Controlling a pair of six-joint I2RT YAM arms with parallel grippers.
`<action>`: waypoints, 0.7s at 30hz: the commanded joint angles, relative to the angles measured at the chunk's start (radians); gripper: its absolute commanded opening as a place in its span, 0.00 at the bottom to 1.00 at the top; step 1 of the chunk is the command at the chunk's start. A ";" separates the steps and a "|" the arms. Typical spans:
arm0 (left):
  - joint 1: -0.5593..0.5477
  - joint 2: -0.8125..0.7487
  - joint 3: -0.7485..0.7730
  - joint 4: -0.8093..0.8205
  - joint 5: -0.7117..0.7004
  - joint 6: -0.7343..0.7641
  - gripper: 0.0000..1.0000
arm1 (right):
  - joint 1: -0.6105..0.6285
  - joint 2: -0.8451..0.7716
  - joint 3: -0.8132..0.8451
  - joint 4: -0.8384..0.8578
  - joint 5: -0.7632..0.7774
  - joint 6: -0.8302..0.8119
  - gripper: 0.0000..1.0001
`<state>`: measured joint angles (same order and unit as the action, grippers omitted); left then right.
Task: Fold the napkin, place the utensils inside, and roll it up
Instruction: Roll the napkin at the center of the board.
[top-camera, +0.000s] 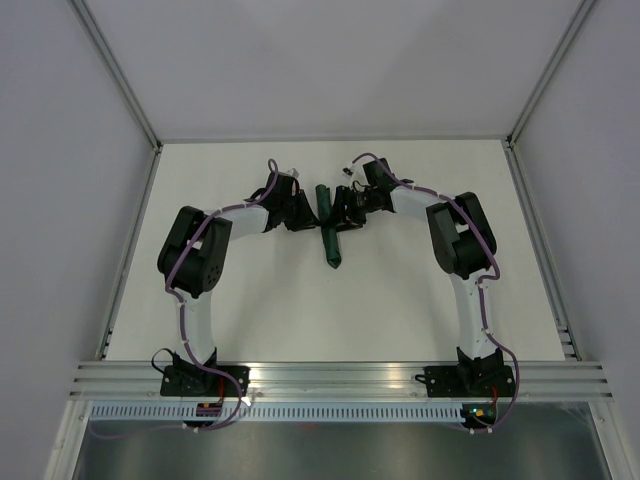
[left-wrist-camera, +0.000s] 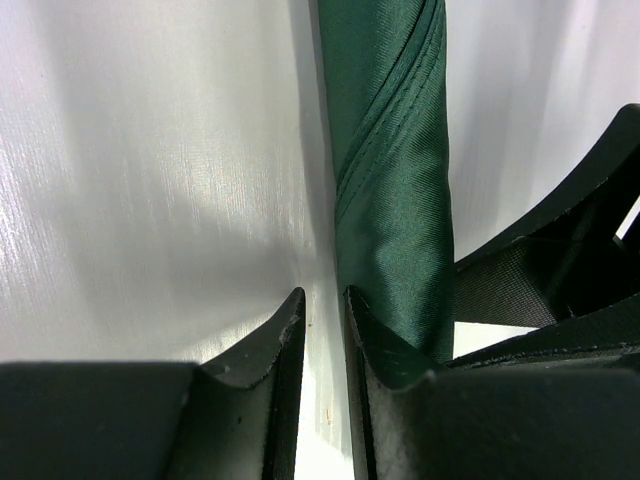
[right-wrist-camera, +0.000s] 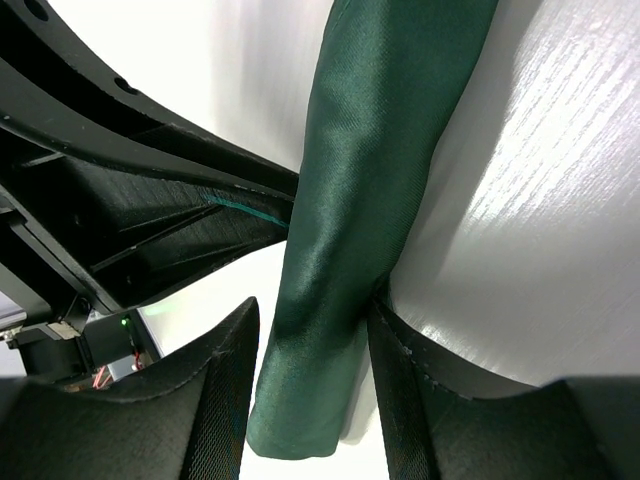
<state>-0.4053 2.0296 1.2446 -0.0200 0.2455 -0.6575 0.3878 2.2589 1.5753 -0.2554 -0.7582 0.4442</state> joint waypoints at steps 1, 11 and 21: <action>0.000 -0.002 0.038 -0.009 0.023 -0.030 0.27 | -0.004 -0.041 0.045 -0.054 0.033 0.001 0.54; 0.000 -0.003 0.038 -0.009 0.021 -0.027 0.28 | -0.007 -0.061 0.048 -0.085 0.080 -0.036 0.54; 0.000 0.006 0.044 -0.008 0.028 -0.027 0.28 | -0.007 -0.074 0.055 -0.085 0.057 -0.048 0.55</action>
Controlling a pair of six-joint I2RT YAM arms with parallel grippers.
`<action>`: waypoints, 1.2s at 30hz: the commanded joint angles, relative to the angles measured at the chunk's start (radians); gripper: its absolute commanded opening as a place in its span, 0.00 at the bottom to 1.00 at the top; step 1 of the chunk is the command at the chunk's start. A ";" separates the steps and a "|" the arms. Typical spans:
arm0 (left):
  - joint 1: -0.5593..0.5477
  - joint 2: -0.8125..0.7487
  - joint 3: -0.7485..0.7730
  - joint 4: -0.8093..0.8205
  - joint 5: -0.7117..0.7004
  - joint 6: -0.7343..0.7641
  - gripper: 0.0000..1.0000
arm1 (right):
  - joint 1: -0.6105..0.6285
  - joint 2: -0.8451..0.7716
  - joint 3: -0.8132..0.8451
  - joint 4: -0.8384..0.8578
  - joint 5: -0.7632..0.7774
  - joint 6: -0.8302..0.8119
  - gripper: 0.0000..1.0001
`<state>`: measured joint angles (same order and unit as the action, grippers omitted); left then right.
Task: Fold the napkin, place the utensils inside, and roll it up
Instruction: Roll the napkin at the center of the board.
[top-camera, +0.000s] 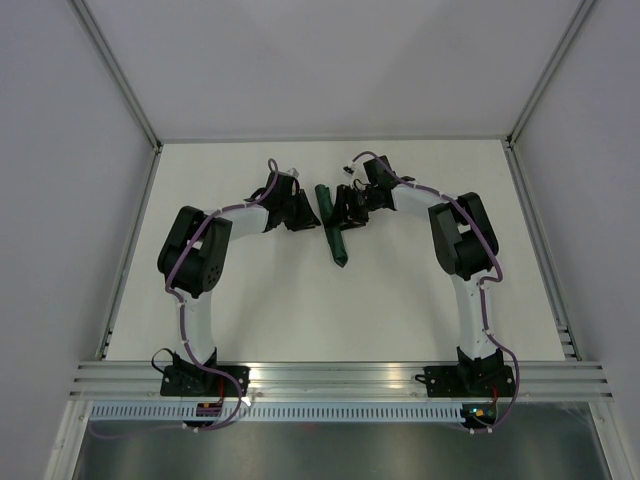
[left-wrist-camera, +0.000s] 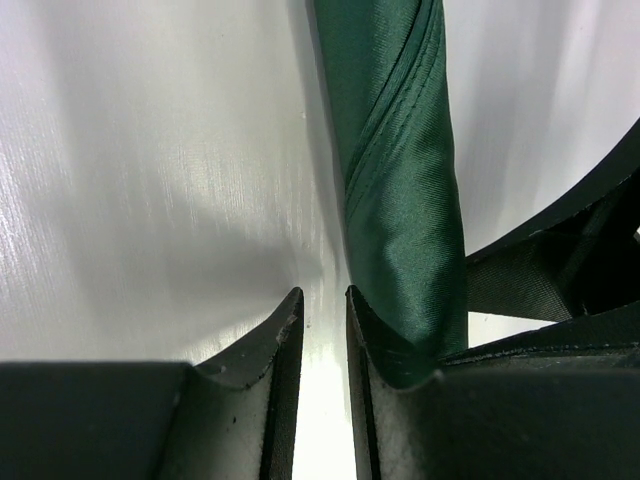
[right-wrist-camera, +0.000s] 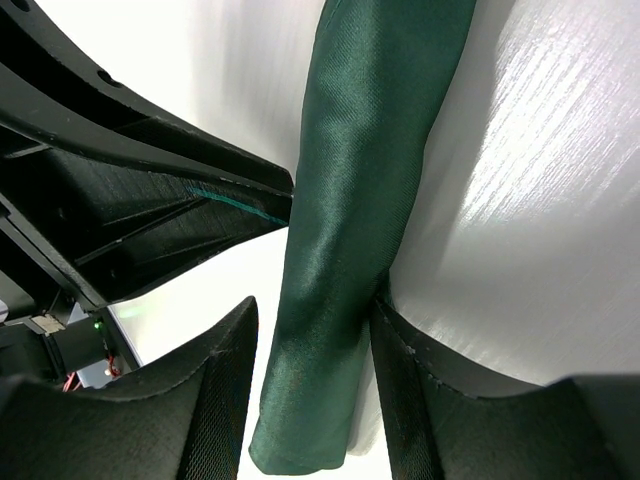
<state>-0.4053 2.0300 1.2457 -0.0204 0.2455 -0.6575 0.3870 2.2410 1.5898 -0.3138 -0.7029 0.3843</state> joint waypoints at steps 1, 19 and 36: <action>0.000 0.004 0.043 -0.009 0.028 -0.027 0.28 | -0.007 -0.060 0.044 -0.027 0.002 0.010 0.55; 0.000 0.004 0.044 -0.009 0.031 -0.024 0.28 | -0.008 -0.083 0.067 -0.059 0.040 -0.005 0.55; 0.002 -0.002 0.043 -0.015 0.020 -0.017 0.28 | -0.025 -0.081 0.090 -0.077 0.063 -0.048 0.55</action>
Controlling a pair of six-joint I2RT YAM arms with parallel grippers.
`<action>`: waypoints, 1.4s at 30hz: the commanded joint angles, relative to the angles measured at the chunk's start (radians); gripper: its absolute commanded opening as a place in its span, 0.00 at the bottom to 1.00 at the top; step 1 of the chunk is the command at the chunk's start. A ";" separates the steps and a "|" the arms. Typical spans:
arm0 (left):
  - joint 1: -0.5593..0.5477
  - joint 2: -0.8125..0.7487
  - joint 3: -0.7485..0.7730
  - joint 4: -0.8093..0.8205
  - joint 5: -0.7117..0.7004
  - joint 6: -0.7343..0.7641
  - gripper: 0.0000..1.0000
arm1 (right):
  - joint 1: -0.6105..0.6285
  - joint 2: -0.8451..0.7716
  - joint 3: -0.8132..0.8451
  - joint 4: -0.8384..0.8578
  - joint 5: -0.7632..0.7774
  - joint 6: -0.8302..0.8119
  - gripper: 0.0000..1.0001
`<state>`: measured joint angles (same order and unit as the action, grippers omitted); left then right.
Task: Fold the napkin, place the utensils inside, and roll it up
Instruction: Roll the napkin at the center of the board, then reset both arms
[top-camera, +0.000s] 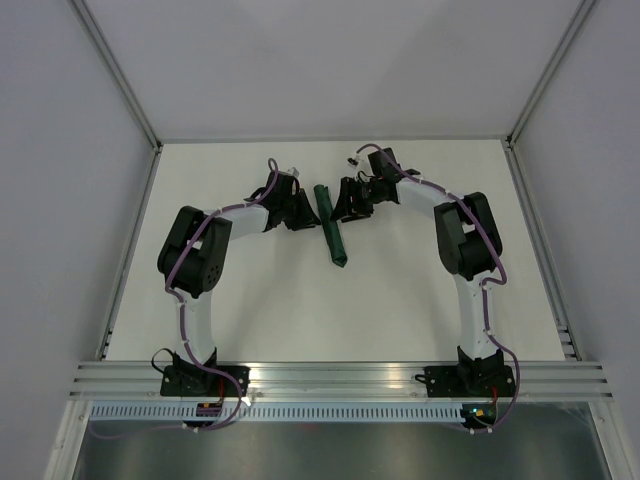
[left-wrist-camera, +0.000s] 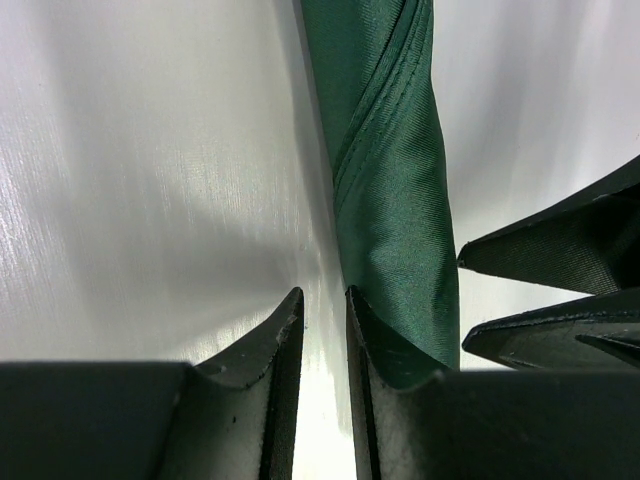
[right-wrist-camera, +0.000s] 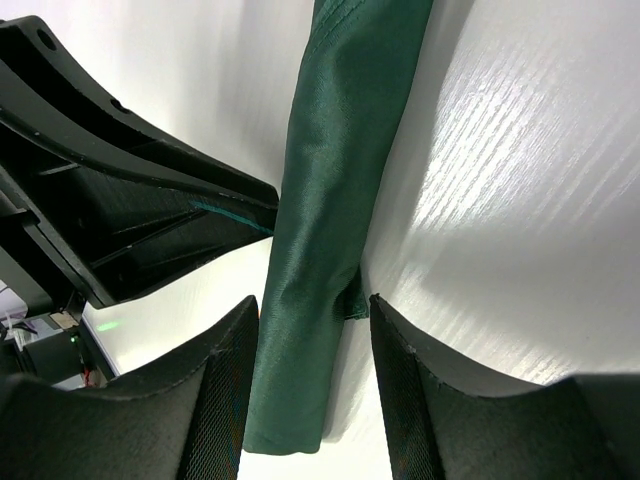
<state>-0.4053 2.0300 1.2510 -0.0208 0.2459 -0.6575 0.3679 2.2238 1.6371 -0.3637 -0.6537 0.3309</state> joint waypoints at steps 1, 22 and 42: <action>0.002 -0.004 0.037 -0.016 0.020 -0.017 0.28 | -0.009 -0.064 0.044 -0.027 0.012 0.003 0.55; 0.057 -0.341 -0.068 -0.185 -0.031 0.177 0.32 | -0.161 -0.237 -0.022 -0.093 0.009 -0.159 0.58; 0.059 -0.990 -0.275 -0.415 0.128 0.364 0.40 | -0.543 -0.940 -0.424 -0.113 0.083 -0.443 0.75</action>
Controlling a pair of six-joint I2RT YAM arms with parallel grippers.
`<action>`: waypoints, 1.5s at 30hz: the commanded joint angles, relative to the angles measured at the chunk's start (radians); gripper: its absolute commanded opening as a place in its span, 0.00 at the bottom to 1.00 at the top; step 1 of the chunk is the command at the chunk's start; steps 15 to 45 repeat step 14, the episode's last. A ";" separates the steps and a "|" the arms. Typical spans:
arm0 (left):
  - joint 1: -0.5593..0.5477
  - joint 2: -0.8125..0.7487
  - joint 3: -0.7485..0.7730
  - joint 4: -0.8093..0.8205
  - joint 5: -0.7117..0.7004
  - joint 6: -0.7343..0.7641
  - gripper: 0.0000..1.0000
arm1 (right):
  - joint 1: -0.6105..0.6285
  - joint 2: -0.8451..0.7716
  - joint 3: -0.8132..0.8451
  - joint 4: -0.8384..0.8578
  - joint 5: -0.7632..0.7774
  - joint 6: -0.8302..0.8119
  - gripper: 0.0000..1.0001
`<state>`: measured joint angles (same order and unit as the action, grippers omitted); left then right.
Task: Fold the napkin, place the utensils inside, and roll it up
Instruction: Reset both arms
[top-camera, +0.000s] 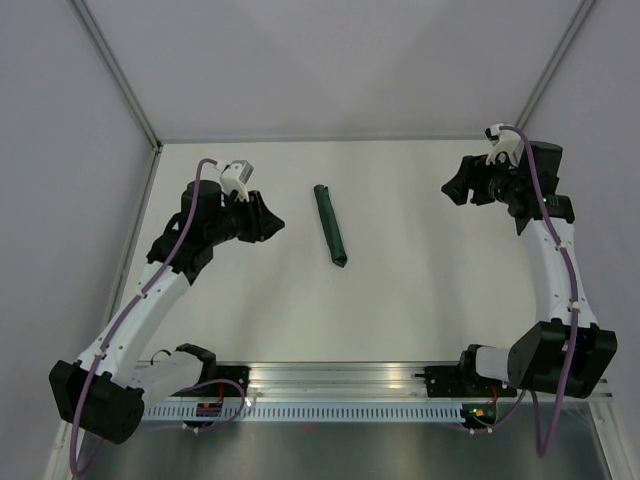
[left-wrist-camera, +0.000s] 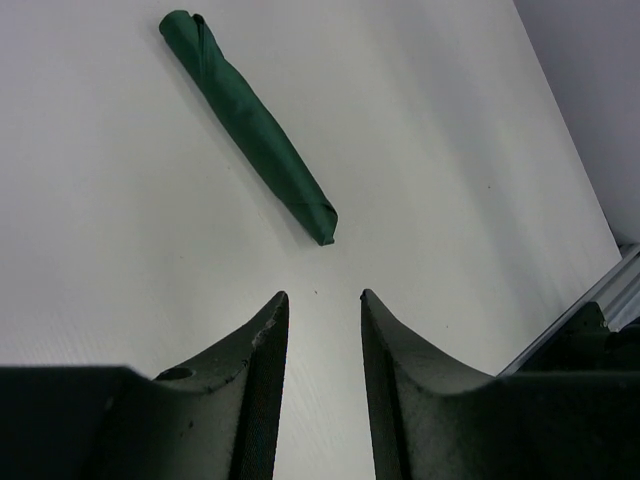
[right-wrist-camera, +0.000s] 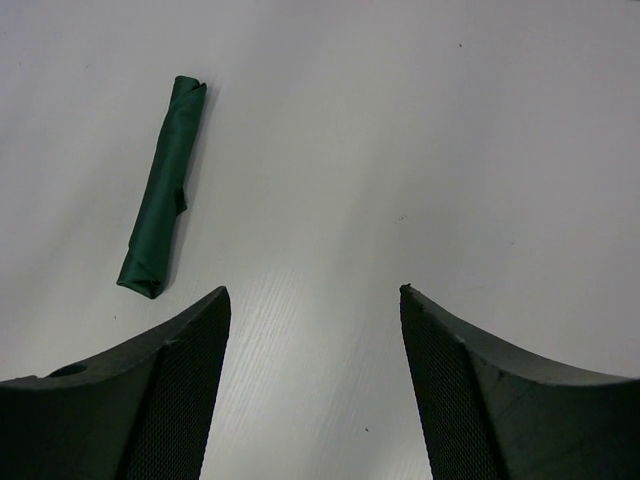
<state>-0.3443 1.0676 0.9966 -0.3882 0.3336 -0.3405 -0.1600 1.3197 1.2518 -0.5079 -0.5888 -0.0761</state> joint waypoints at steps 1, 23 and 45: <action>-0.002 -0.034 -0.023 -0.047 0.041 0.047 0.40 | -0.018 -0.043 -0.045 0.032 0.018 -0.039 0.75; -0.004 -0.069 -0.033 -0.052 0.041 0.054 0.41 | -0.039 -0.059 -0.071 0.083 0.020 -0.050 0.78; -0.004 -0.069 -0.033 -0.052 0.041 0.054 0.41 | -0.039 -0.059 -0.071 0.083 0.020 -0.050 0.78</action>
